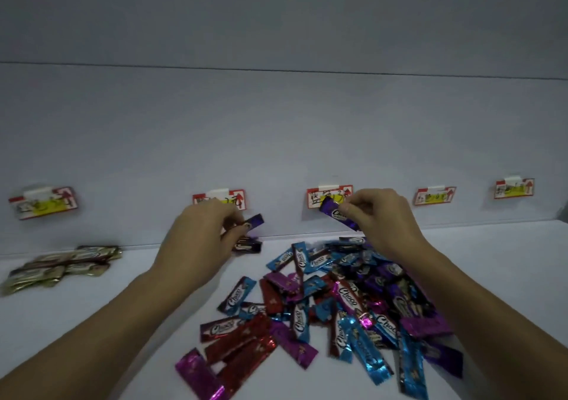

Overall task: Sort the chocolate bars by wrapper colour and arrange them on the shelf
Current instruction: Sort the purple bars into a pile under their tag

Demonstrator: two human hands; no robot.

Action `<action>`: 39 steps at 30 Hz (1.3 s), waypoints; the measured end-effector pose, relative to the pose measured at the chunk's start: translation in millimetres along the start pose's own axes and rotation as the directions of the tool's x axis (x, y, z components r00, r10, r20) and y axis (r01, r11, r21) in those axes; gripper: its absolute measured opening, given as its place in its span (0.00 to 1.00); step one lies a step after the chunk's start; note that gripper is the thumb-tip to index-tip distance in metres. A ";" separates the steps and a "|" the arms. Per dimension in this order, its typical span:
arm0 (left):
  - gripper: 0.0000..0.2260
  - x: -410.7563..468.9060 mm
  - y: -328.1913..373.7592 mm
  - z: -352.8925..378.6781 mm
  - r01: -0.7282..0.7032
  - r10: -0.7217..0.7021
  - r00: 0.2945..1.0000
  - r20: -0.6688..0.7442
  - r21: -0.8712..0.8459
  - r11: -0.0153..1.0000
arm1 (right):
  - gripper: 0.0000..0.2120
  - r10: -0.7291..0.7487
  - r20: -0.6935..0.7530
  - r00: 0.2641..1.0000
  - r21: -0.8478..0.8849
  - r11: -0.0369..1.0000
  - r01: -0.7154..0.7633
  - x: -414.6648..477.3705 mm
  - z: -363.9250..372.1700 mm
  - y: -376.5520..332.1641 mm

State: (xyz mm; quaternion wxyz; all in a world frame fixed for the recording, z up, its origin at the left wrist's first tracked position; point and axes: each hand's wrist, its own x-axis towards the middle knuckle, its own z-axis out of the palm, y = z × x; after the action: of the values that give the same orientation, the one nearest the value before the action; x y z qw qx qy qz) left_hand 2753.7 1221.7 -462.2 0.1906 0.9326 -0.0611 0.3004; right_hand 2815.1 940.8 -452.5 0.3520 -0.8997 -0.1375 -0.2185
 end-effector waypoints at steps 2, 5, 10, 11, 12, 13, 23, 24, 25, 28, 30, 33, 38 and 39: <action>0.02 -10.0 -35.3 -15.6 0.067 -0.066 0.997 -0.043 0.023 0.997 | 0.09 0.010 0.027 1.000 0.039 0.999 -0.011 5.5 13.8 -29.2; 0.03 -24.2 -72.4 -19.5 0.171 -0.171 0.980 -0.099 -0.012 0.985 | 0.08 0.017 0.110 0.994 0.106 0.994 -0.028 11.2 41.9 -75.7; 0.03 -37.8 -90.3 -9.9 0.204 -0.210 0.975 -0.076 -0.080 0.976 | 0.06 -0.037 0.227 0.973 0.037 0.999 0.030 3.4 95.5 -114.9; 0.03 -40.3 -92.8 -9.0 0.197 -0.202 0.977 -0.063 -0.081 0.977 | 0.05 -0.047 0.240 0.970 -0.003 0.999 0.050 0.0 105.4 -116.8; 0.04 -41.6 -95.4 -8.1 0.187 -0.192 0.980 -0.058 -0.081 0.979 | 0.04 -0.056 0.250 0.967 -0.061 0.995 0.074 -3.5 113.0 -117.4; 0.05 -40.9 -97.1 -7.5 0.177 -0.182 0.982 -0.060 -0.081 0.981 | 0.05 -0.068 0.255 0.965 -0.119 0.988 0.102 -6.2 118.7 -116.9; 0.08 -29.7 -99.9 8.6 0.111 -0.105 0.991 0.083 -0.076 0.991 | 0.08 -0.102 0.387 0.916 -0.285 0.932 0.225 -18.1 133.6 -108.0; 0.09 -30.7 -99.8 8.4 0.100 -0.094 0.991 0.091 -0.068 0.993 | 0.08 -0.095 0.394 0.914 -0.285 0.933 0.219 -19.2 132.7 -107.1; 0.09 -32.0 -99.6 8.1 0.093 -0.086 0.991 0.101 -0.063 0.994 | 0.09 -0.085 0.403 0.911 -0.283 0.935 0.213 -20.5 131.0 -105.9; 0.12 -36.8 -94.7 5.6 0.073 -0.065 0.987 0.145 -0.049 0.996 | 0.10 -0.074 0.427 0.901 -0.270 0.941 0.205 -22.9 120.3 -103.9; 0.15 -39.4 -88.3 3.4 0.060 -0.056 0.984 0.172 -0.023 0.998 | 0.11 -0.077 0.444 0.893 -0.252 0.945 0.207 -21.7 108.1 -101.7; 0.17 -44.0 -73.6 -1.7 0.045 -0.044 0.983 0.179 -0.002 0.999 | 0.14 -0.076 0.478 0.875 -0.257 0.941 0.221 -15.3 83.3 -96.7; 0.19 -49.1 -31.8 -1.0 -0.011 0.009 0.979 0.204 0.008 1.000 | 0.13 -0.094 0.486 0.869 -0.299 0.917 0.266 -18.1 39.2 -67.3; 0.19 -46.5 -24.0 0.8 -0.048 0.040 0.973 0.228 0.031 0.998 | 0.13 -0.089 0.484 0.871 -0.311 0.912 0.266 -20.5 31.4 -57.1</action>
State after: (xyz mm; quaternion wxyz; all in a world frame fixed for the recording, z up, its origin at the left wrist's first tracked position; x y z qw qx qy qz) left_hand 2721.9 1243.5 -497.6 0.1587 0.9625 -0.0978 0.1970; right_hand 2783.7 1001.4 -450.4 0.1126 -0.9584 -0.2569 -0.0533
